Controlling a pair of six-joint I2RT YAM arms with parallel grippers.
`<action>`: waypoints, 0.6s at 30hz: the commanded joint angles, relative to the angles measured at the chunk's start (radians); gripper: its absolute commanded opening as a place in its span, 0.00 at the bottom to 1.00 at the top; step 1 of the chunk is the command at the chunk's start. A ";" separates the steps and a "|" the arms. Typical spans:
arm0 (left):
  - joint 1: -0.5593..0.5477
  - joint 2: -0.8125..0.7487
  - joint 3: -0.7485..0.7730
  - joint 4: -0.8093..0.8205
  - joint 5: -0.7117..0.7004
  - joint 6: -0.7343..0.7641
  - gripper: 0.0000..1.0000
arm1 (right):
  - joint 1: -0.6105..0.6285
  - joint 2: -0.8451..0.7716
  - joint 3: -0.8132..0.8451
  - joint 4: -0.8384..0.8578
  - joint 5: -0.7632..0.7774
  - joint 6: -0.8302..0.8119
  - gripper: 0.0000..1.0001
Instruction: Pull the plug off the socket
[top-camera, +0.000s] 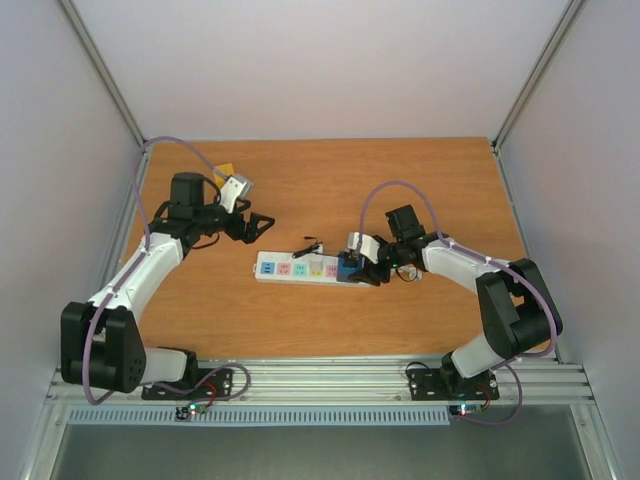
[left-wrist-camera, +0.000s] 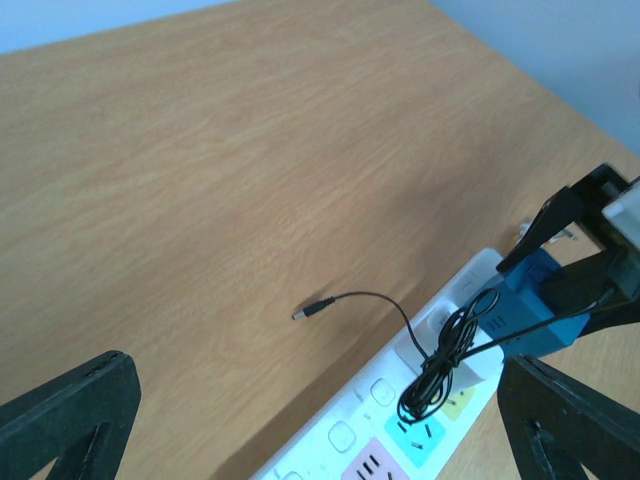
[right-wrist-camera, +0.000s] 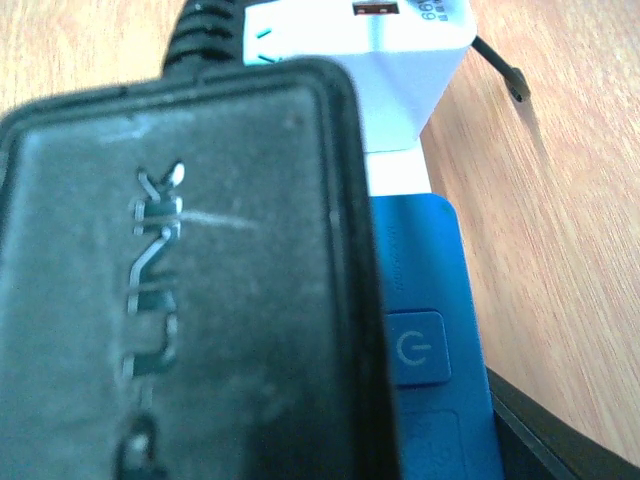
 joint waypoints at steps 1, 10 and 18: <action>-0.001 -0.039 -0.072 -0.008 -0.068 0.077 0.97 | 0.082 0.029 -0.039 0.165 0.015 0.173 0.45; -0.044 -0.051 -0.155 0.020 -0.106 0.113 0.79 | 0.205 0.098 -0.037 0.355 0.142 0.451 0.41; -0.130 -0.040 -0.219 0.075 -0.147 0.111 0.70 | 0.224 0.123 -0.045 0.478 0.262 0.600 0.38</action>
